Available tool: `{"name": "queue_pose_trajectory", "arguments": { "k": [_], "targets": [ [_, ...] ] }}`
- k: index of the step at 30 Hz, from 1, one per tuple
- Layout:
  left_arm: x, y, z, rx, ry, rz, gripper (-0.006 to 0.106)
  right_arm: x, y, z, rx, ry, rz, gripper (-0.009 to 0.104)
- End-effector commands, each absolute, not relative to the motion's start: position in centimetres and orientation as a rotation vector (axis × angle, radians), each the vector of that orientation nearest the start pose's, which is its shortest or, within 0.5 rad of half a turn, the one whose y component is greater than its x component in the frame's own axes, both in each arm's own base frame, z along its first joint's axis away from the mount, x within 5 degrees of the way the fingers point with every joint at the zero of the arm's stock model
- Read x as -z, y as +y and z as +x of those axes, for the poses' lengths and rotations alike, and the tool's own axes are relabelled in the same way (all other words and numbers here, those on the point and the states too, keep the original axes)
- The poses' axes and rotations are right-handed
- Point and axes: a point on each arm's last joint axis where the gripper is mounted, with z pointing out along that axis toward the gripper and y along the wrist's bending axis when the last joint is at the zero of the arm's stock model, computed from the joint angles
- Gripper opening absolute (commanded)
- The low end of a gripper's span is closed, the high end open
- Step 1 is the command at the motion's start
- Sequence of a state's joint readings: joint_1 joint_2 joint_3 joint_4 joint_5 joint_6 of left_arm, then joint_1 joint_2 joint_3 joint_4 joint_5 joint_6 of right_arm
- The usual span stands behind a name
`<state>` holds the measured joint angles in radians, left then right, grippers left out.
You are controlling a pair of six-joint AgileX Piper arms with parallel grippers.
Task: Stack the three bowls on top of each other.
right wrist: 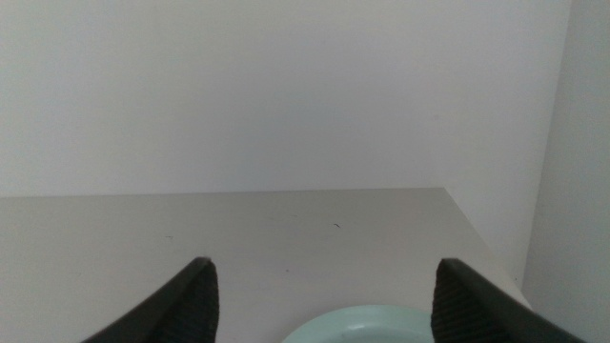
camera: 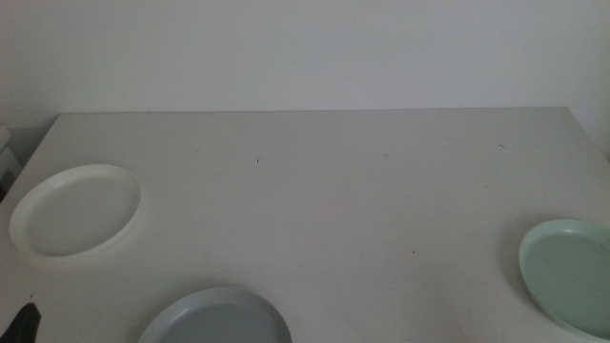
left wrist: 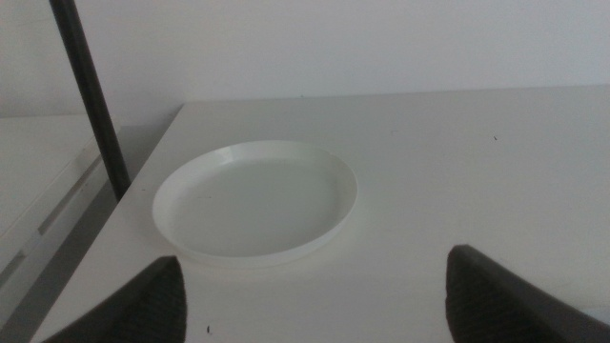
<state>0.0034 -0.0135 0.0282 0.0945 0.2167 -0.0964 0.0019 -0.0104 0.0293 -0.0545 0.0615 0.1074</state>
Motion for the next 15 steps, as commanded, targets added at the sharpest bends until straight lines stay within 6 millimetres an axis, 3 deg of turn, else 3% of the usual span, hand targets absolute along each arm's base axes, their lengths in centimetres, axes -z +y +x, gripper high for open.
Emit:
{"name": "queue_pose_trajectory", "arguments": {
  "k": [1, 15],
  "targets": [
    [-21.1, 0.1, 5.6, 0.006, 1.608, -0.026, 0.105, -20.9, 0.0, 5.4, -0.026, 1.451, 0.030, 0.057],
    [-30.7, 0.2, 8.1, 0.004, 1.606, -0.031, 0.105, -20.9, 0.0, 5.4, -0.026, 1.451, 0.030, 0.057]
  ]
}}
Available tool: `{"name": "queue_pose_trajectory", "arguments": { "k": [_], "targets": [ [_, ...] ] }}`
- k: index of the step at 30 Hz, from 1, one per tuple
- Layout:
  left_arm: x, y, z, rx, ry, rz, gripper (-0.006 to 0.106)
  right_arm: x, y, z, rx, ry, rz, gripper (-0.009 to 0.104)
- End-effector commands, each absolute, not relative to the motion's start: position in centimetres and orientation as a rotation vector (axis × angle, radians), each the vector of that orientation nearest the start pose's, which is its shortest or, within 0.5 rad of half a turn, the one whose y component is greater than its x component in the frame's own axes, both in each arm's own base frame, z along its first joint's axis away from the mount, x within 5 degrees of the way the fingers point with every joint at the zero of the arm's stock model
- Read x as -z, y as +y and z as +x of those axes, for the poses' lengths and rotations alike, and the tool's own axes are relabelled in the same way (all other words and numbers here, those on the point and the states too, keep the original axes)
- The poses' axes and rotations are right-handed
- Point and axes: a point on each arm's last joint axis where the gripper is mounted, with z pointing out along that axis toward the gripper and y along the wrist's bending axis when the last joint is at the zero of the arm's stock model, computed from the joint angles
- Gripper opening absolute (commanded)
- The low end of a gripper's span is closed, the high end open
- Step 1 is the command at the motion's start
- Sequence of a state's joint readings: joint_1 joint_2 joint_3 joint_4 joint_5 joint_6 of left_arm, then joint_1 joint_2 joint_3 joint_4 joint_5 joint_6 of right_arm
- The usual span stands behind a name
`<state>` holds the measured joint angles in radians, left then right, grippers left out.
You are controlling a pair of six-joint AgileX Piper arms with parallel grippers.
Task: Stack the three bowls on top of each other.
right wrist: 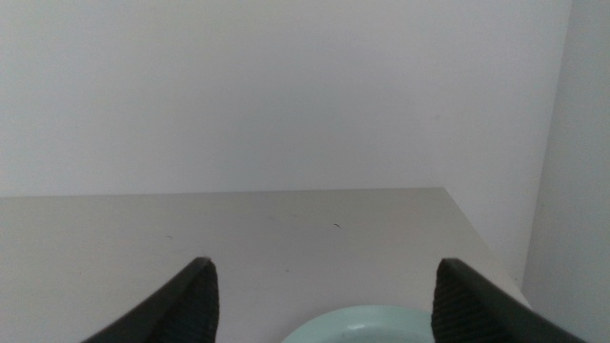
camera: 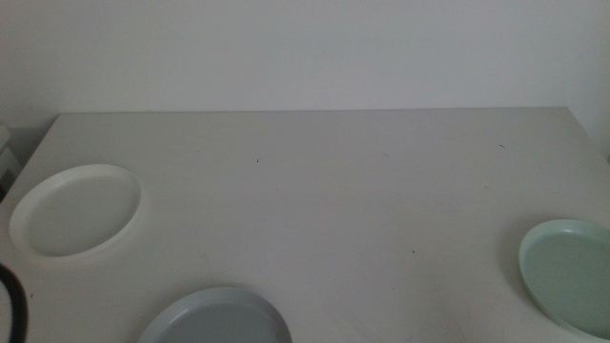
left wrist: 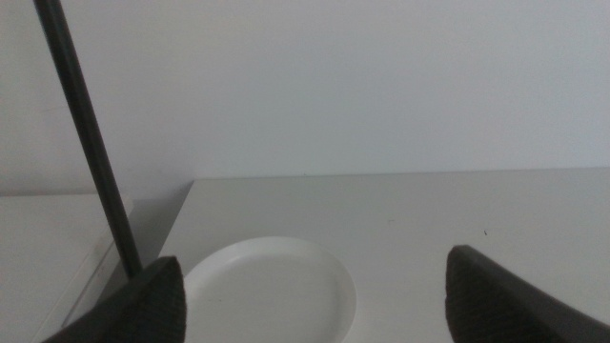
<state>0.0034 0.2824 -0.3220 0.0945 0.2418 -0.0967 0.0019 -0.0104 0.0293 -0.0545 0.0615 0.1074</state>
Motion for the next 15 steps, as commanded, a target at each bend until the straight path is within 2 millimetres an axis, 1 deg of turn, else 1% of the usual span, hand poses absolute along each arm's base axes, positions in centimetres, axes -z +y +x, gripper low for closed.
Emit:
{"name": "queue_pose_trajectory", "arguments": {
  "k": [1, 6, 11, 15],
  "targets": [
    [-31.8, 0.2, 8.3, 0.003, 1.606, -0.032, 0.105, -20.9, 0.0, 5.4, -0.026, 1.451, 0.030, 0.057],
    [-35.4, 0.2, 9.5, 0.022, 1.668, -0.058, 0.105, -20.9, 0.0, 5.4, -0.026, 1.451, 0.030, 0.057],
    [-38.5, 0.1, 11.2, 0.043, 1.793, -0.084, 0.105, -20.9, 0.0, 5.4, -0.026, 1.451, 0.030, 0.057],
    [-40.2, 0.1, 12.7, 0.053, 1.913, -0.096, 0.105, -20.9, 0.0, 5.4, -0.026, 1.451, 0.030, 0.057]
  ]
}}
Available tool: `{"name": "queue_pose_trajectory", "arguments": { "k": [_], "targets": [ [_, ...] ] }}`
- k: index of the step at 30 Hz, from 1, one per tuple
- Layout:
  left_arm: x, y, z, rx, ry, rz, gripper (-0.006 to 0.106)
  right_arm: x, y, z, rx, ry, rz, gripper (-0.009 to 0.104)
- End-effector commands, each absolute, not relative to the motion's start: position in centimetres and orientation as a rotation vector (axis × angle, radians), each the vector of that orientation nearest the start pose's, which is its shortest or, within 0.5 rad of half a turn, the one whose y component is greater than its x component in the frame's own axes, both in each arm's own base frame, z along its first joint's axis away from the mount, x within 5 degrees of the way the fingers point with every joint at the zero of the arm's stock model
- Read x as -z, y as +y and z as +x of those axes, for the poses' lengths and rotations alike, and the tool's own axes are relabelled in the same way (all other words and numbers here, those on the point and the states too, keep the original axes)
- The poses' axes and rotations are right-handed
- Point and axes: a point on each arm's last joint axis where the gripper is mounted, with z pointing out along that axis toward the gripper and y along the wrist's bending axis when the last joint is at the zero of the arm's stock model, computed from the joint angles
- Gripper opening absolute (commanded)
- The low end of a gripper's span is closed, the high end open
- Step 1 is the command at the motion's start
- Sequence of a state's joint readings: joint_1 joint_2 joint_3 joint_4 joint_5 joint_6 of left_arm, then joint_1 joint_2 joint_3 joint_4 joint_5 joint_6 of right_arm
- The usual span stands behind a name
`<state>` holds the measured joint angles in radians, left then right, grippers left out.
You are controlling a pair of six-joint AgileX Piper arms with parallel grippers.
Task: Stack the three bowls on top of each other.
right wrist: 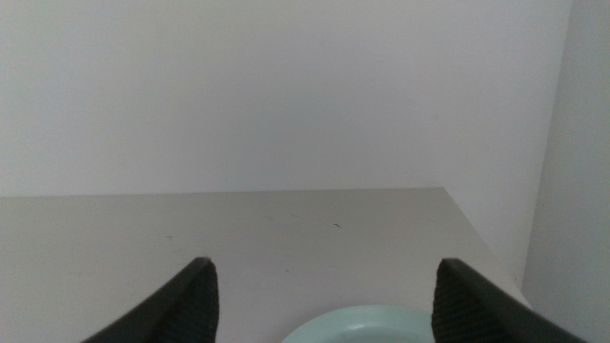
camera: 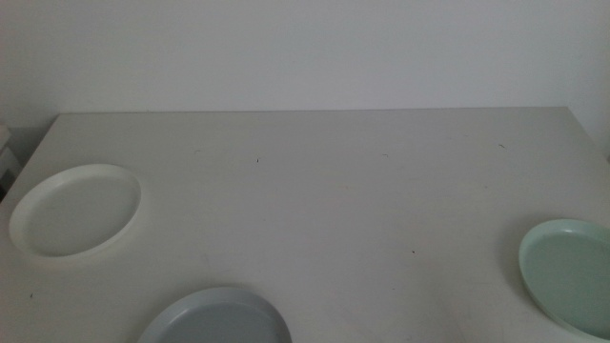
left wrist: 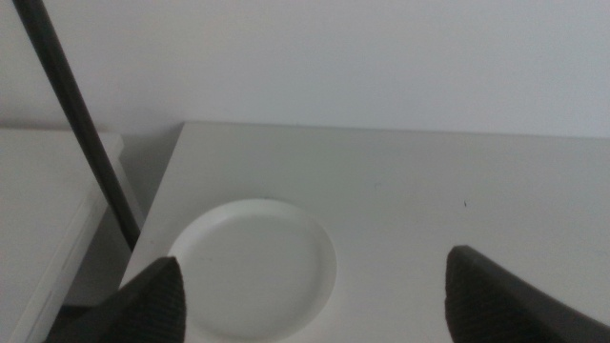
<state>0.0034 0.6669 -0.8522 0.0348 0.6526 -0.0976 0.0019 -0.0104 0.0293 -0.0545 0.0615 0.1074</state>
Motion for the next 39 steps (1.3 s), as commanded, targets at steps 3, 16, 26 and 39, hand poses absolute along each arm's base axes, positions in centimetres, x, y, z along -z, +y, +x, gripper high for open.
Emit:
{"name": "queue_pose_trajectory", "arguments": {
  "k": [3, 16, 26, 39],
  "targets": [
    [-40.8, 0.0, 13.9, 0.054, 2.013, -0.095, 0.105, -20.9, 0.0, 5.4, -0.026, 1.451, 0.030, 0.057],
    [-37.6, -0.7, 16.3, 0.143, 2.437, -0.118, 0.105, -20.9, 0.0, 5.4, -0.026, 1.451, 0.030, 0.057],
    [-37.0, -0.8, 15.9, 0.171, 2.510, -0.140, 0.105, -20.9, 0.0, 5.4, -0.026, 1.451, 0.030, 0.057],
    [-37.0, -0.5, 15.8, 0.117, 2.515, -0.138, 0.105, -20.9, 0.0, 5.4, -0.026, 1.451, 0.030, 0.057]
  ]
}}
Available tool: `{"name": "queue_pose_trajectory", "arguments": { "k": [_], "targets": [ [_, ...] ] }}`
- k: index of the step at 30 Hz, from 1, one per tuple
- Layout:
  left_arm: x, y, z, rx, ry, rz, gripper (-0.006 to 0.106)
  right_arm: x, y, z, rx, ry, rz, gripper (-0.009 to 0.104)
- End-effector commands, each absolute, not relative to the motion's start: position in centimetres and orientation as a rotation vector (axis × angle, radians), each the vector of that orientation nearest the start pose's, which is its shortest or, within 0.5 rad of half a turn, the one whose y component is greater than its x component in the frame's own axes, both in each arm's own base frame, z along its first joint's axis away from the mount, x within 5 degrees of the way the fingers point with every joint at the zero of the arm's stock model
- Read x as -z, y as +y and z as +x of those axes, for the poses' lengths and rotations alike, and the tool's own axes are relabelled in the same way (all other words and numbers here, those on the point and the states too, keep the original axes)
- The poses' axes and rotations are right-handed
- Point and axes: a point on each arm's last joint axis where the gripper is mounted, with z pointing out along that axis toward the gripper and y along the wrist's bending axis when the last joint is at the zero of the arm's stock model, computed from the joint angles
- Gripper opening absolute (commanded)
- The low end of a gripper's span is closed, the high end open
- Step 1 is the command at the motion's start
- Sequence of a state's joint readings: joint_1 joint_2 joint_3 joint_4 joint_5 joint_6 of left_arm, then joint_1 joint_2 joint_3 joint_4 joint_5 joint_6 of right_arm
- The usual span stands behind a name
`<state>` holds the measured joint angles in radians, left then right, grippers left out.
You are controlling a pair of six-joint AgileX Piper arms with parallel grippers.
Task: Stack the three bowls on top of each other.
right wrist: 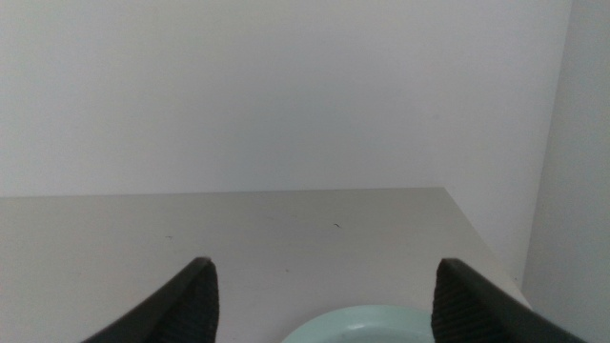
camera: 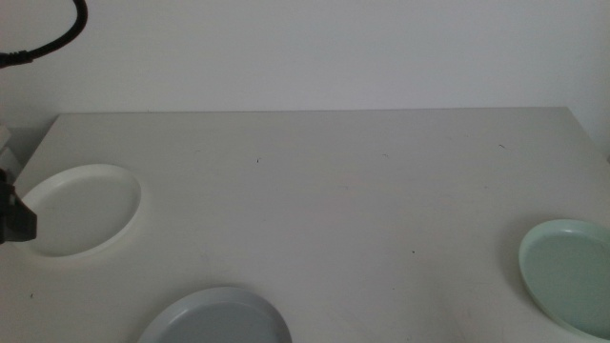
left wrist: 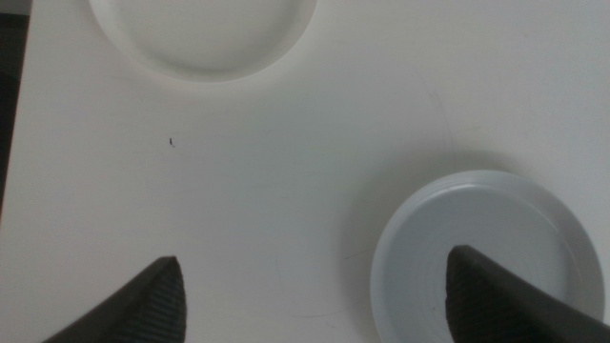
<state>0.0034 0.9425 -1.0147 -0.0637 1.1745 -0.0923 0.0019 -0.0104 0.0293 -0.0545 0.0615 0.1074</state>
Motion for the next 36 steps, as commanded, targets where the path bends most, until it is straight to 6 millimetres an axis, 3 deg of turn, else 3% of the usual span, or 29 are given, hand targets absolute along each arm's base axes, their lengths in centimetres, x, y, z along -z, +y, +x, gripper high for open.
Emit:
{"name": "queue_pose_trajectory", "arguments": {
  "k": [1, 9, 21, 29, 36],
  "targets": [
    [-37.0, -0.5, 15.8, 0.114, 2.517, -0.138, 0.105, -20.9, 0.0, 5.4, -0.026, 1.451, 0.030, 0.057],
    [-36.2, -0.7, 15.6, 0.133, 2.574, -0.101, 0.105, -20.9, 0.0, 5.4, -0.026, 1.451, 0.030, 0.057],
    [-28.9, -1.6, 15.9, 0.289, 2.704, -0.145, 0.105, -20.9, 0.0, 5.4, -0.026, 1.451, 0.030, 0.057],
    [-26.0, -2.1, 18.0, 0.341, 2.852, -0.130, 0.105, -20.9, 0.0, 5.4, -0.026, 1.451, 0.030, 0.057],
    [-23.9, -4.3, 19.7, 0.307, 2.904, -0.018, 0.105, -20.9, 0.0, 5.4, -0.026, 1.451, 0.030, 0.057]
  ]
}}
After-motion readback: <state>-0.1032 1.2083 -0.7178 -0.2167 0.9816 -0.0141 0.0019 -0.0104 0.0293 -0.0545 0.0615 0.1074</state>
